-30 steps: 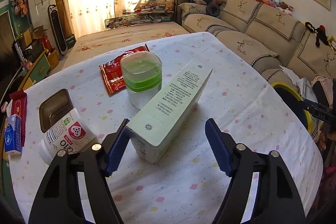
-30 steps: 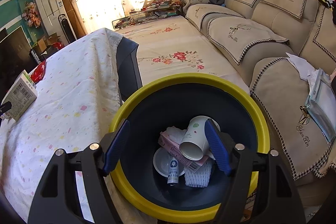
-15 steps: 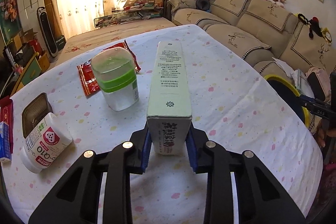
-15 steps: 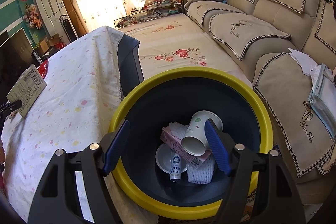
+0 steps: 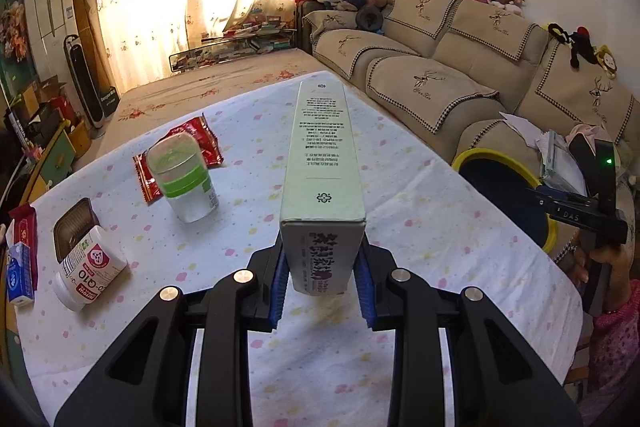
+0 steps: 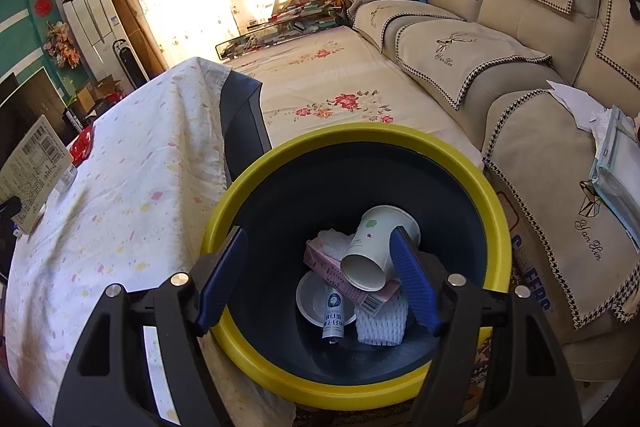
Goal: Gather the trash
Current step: 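Carry the green box over the bin and release it with the left gripper, then grasp the green-lidded plastic cup with the right gripper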
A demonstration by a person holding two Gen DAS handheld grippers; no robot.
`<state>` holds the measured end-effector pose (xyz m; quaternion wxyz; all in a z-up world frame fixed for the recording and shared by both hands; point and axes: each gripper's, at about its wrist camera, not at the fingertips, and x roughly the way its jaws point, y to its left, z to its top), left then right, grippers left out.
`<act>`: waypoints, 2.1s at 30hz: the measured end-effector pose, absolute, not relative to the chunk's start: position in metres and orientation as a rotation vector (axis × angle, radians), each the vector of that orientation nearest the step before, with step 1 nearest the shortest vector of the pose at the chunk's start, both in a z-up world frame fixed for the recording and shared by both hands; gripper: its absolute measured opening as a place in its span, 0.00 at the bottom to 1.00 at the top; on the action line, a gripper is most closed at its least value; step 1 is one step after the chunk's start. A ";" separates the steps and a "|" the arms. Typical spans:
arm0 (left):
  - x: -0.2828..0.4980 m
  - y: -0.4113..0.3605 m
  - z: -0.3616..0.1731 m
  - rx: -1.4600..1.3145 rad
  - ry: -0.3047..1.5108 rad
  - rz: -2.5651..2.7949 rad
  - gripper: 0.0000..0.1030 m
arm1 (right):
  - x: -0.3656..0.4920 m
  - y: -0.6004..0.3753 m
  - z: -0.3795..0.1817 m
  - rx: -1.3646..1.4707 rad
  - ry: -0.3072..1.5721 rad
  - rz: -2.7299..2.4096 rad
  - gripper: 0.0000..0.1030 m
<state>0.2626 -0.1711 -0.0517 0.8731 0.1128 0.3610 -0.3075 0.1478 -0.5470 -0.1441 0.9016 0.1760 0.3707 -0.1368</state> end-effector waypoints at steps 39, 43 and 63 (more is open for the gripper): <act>0.211 -0.331 -0.056 0.258 0.752 -0.811 0.63 | 0.058 -0.592 -0.105 0.444 0.655 -0.331 0.68; 0.213 -0.257 -0.048 0.228 0.682 -0.648 0.68 | 0.087 -0.561 -0.093 0.387 0.659 -0.251 0.68; 0.247 -0.021 -0.090 0.039 0.707 -0.154 0.84 | 0.277 -0.300 -0.041 0.028 0.673 0.270 0.68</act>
